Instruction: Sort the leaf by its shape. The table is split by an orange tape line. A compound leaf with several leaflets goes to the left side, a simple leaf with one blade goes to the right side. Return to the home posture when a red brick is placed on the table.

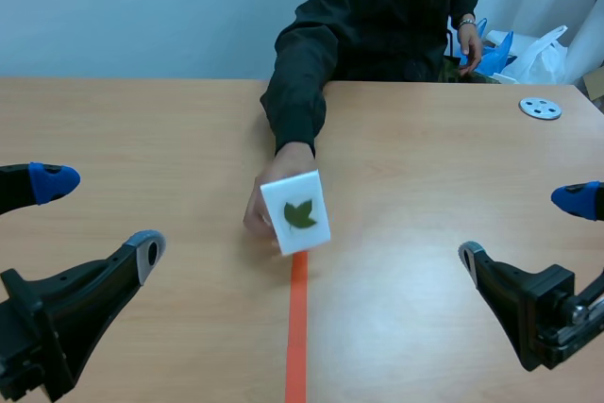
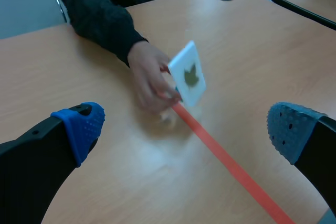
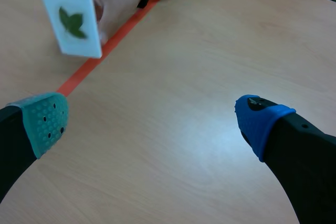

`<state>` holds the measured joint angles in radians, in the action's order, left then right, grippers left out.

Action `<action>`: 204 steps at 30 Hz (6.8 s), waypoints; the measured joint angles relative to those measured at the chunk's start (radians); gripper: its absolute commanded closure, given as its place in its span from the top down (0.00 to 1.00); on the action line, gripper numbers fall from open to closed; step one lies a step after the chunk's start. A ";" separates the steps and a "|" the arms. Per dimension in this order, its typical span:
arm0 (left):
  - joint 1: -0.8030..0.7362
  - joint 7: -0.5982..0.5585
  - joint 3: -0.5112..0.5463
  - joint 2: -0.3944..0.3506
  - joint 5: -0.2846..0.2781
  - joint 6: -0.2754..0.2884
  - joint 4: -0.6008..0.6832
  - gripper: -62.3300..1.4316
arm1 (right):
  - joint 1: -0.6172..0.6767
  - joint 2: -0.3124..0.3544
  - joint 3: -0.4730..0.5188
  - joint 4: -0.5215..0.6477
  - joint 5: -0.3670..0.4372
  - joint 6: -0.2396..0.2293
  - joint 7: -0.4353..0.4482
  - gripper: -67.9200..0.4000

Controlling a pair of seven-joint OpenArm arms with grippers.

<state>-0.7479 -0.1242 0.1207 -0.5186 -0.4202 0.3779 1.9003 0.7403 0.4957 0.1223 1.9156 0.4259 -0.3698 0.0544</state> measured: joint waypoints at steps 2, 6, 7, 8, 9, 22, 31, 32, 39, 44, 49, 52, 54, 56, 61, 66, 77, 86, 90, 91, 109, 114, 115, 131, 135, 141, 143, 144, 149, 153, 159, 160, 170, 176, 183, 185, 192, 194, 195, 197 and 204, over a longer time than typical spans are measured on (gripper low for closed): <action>0.000 0.000 0.000 0.000 0.000 0.000 0.000 1.00 | 0.000 0.000 0.000 0.000 0.000 0.000 0.000 1.00; 0.000 0.000 0.000 0.000 0.000 0.000 0.000 1.00 | 0.000 0.000 0.000 0.000 0.000 0.000 0.000 1.00; 0.000 0.000 0.000 0.000 0.000 0.000 0.000 1.00 | 0.000 0.000 0.000 0.000 0.000 0.000 0.000 1.00; 0.000 0.000 0.000 0.000 0.000 0.000 0.000 1.00 | 0.000 0.000 0.000 0.000 0.000 0.000 0.000 1.00; 0.000 0.000 0.000 0.000 0.000 0.000 0.000 1.00 | 0.000 0.000 0.000 0.000 0.000 0.000 0.000 1.00; 0.000 0.004 0.000 0.000 0.000 0.002 0.000 1.00 | 0.000 0.000 0.000 0.000 0.000 0.000 0.000 1.00; 0.020 0.105 -0.001 0.000 0.013 0.051 0.000 1.00 | 0.000 0.000 0.000 0.000 0.000 0.000 0.000 1.00; 0.031 0.108 -0.001 0.000 0.020 0.053 0.000 1.00 | 0.000 0.000 0.000 0.000 0.000 0.000 0.000 1.00; 0.098 0.135 -0.026 0.000 0.061 0.081 -0.015 1.00 | 0.000 0.000 0.000 0.000 0.000 0.000 0.000 1.00; 0.154 0.132 -0.070 0.001 0.060 0.084 -0.121 1.00 | 0.000 0.000 0.000 0.000 0.000 0.000 0.000 1.00; 0.223 0.072 -0.116 0.001 0.060 0.093 -0.263 1.00 | 0.000 0.000 0.000 0.000 0.000 0.000 0.000 1.00; 0.267 0.034 -0.160 0.001 0.061 0.124 -0.352 1.00 | 0.000 0.000 0.000 0.000 0.000 0.000 0.000 1.00; 0.297 -0.012 -0.195 0.001 0.089 0.125 -0.408 1.00 | 0.000 0.000 0.000 0.000 0.000 0.000 0.000 1.00; 0.331 -0.046 -0.231 0.005 0.146 0.129 -0.459 1.00 | 0.000 0.000 0.000 0.000 0.000 0.000 0.000 1.00; 0.415 -0.148 -0.327 0.044 0.235 0.131 -0.576 1.00 | 0.000 0.000 0.000 0.000 0.000 0.000 0.000 1.00; 0.483 -0.241 -0.413 0.080 0.351 0.098 -0.685 1.00 | 0.000 0.000 0.000 0.000 0.000 0.000 0.000 1.00; 0.624 -0.326 -0.522 0.103 0.462 -0.053 -0.881 1.00 | 0.000 0.000 0.000 0.000 0.000 0.000 0.000 1.00; 0.665 -0.367 -0.604 0.103 0.465 -0.053 -0.883 1.00 | 0.000 0.000 0.000 0.000 -0.016 0.000 0.000 1.00; 0.702 -0.366 -0.657 0.103 0.465 -0.053 -0.883 1.00 | 0.000 0.000 0.000 0.000 -0.027 0.000 0.000 1.00; 0.713 -0.366 -0.668 0.103 0.465 -0.055 -0.883 1.00 | 0.000 0.000 0.000 0.000 -0.027 0.000 0.000 1.00; 0.870 -0.390 -0.814 0.209 0.465 -0.098 -1.065 1.00 | 0.000 0.000 0.000 0.000 -0.031 0.000 0.000 1.00; 0.898 -0.395 -0.838 0.225 0.465 -0.098 -1.078 0.97 | 0.000 0.000 0.000 0.000 -0.031 0.000 0.000 1.00; 0.901 -0.398 -0.839 0.225 0.464 -0.102 -1.078 0.89 | 0.000 0.000 0.000 0.000 -0.031 0.000 0.000 1.00; 0.900 -0.446 -0.839 0.219 0.465 -0.094 -1.078 0.40 | 0.000 0.000 0.000 0.000 -0.030 0.000 0.000 1.00; 0.900 -0.453 -0.839 0.219 0.464 -0.094 -1.078 0.18 | 0.000 0.000 0.000 0.000 -0.030 0.000 0.000 1.00; 0.900 -0.453 -0.839 0.219 0.464 -0.094 -1.078 0.09 | 0.000 0.000 0.000 0.000 -0.030 0.000 0.000 1.00; 0.900 -0.453 -0.839 0.219 0.464 -0.094 -1.078 0.09 | 0.000 0.000 0.000 0.000 -0.030 0.000 0.000 1.00; 0.900 -0.453 -0.839 0.219 0.462 -0.094 -1.078 0.09 | 0.000 0.000 0.000 0.000 -0.030 0.000 0.000 1.00; 0.897 -0.454 -0.839 0.216 0.370 -0.094 -1.078 0.09 | 0.000 0.000 0.000 0.000 -0.030 0.000 0.000 1.00; 0.892 -0.441 -0.836 0.184 0.303 -0.094 -1.035 0.09 | 0.000 0.000 0.000 0.000 -0.031 0.000 0.000 1.00; 0.842 -0.360 -0.673 0.127 0.121 -0.090 -0.876 0.09 | 0.000 0.000 0.000 0.000 -0.030 0.000 0.000 1.00; 0.838 -0.334 -0.633 0.124 0.084 -0.090 -0.861 0.09 | 0.000 0.000 0.000 0.000 -0.030 0.000 0.000 1.00; 0.837 -0.167 -0.341 0.125 -0.104 -0.119 -0.851 0.09 | 0.000 0.000 0.000 0.000 -0.030 0.000 0.000 1.00; 0.854 -0.167 -0.303 0.126 -0.101 -0.251 -0.870 0.09 | 0.000 0.000 0.000 0.000 -0.030 0.000 0.000 1.00; 0.958 -0.168 -0.304 0.158 -0.096 -0.272 -1.039 0.09 | 0.000 0.000 0.000 0.000 -0.030 0.000 0.000 1.00; 0.994 -0.183 -0.305 0.175 -0.085 -0.274 -1.106 0.09 | 0.000 0.000 0.000 0.000 -0.030 0.000 0.000 1.00; 1.094 -0.244 -0.313 0.197 -0.079 -0.282 -1.300 0.09 | 0.000 0.000 0.000 0.000 -0.030 0.000 0.000 1.00; 1.117 -0.276 -0.313 0.197 -0.079 -0.295 -1.344 0.09 | 0.000 0.000 0.000 0.000 -0.030 0.000 0.000 1.00; 1.128 -0.284 -0.313 0.197 -0.079 -0.295 -1.366 0.09 | 0.000 0.000 0.000 0.000 -0.030 0.000 0.000 1.00; 1.144 -0.293 -0.313 0.197 -0.079 -0.295 -1.410 0.09 | 0.000 0.000 0.000 0.000 -0.030 0.000 0.000 1.00; 1.155 -0.324 -0.313 0.196 0.060 -0.288 -1.490 0.09 | 0.000 0.000 0.000 0.000 -0.030 0.000 0.000 1.00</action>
<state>0.4068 -0.4484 -0.1925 -0.3222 -0.3599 0.0898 0.4099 0.7403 0.4957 0.1223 1.9156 0.3958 -0.3698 0.0540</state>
